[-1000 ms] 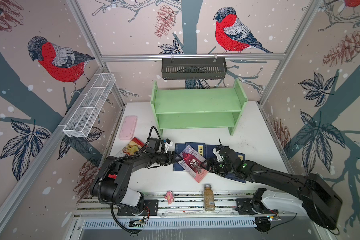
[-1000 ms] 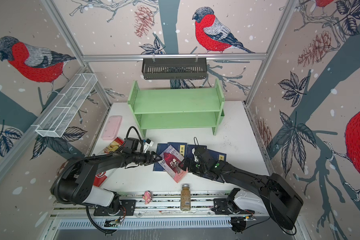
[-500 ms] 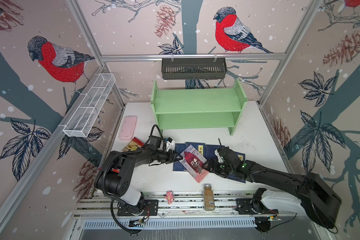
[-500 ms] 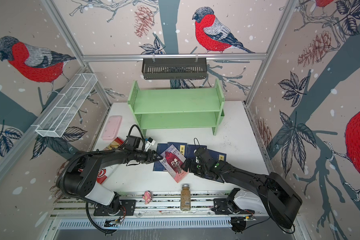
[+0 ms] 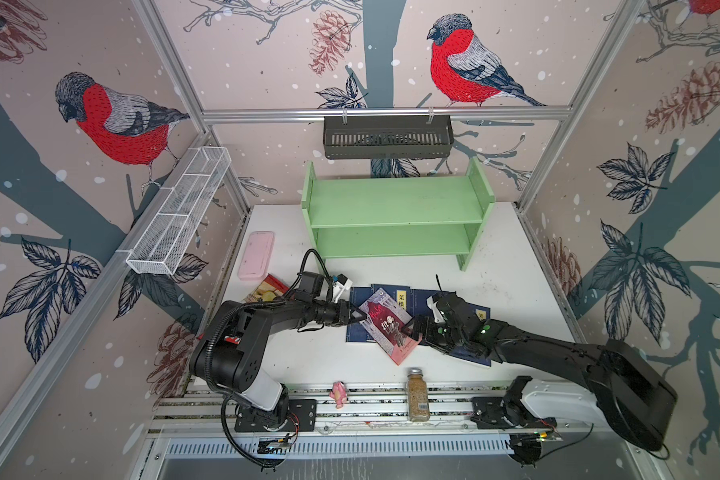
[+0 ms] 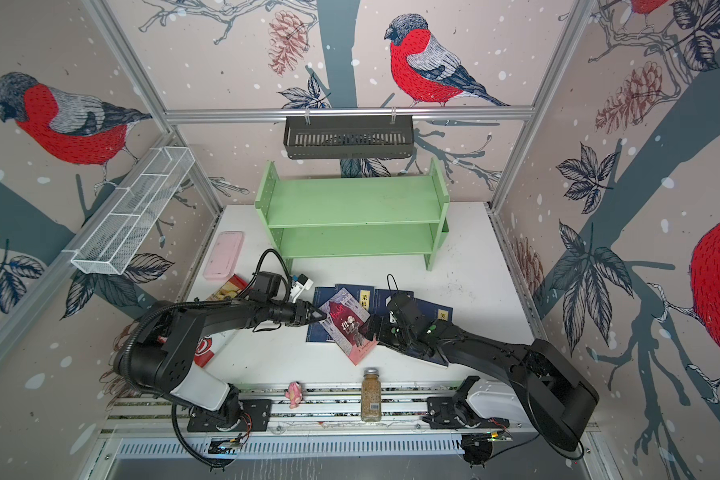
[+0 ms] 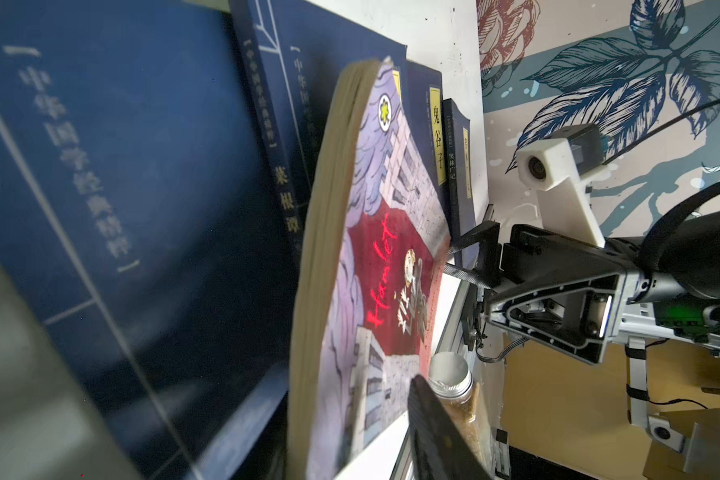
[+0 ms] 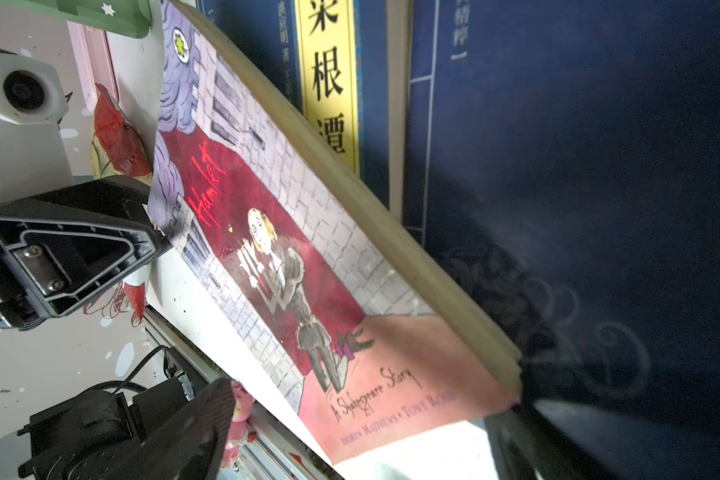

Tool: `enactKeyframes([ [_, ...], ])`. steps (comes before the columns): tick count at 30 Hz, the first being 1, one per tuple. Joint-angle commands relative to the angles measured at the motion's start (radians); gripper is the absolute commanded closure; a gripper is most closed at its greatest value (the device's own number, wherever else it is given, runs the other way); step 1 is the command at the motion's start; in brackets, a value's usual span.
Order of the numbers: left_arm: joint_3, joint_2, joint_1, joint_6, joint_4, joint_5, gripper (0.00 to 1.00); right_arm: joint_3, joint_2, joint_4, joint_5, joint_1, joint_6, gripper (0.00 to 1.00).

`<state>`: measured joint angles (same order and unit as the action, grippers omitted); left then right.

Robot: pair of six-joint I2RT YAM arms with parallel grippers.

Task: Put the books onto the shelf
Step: 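Close both grippers on opposite edges of the pink Hamlet book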

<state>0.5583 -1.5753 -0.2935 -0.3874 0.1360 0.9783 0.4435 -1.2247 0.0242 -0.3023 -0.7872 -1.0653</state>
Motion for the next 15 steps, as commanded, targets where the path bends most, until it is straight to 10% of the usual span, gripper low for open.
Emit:
enactKeyframes([
  [1,0.002,-0.011,-0.001,-0.012,0.069,0.054,0.60,-0.006,0.001,-0.016,0.004,-0.002,0.013,0.06],
  [9,0.039,-0.046,0.000,-0.007,0.016,0.085,0.98,-0.005,0.014,-0.024,0.012,0.001,0.016,0.05],
  [15,0.049,0.042,0.002,0.005,-0.036,0.077,1.00,-0.005,0.080,-0.044,0.063,0.003,0.011,0.05],
])
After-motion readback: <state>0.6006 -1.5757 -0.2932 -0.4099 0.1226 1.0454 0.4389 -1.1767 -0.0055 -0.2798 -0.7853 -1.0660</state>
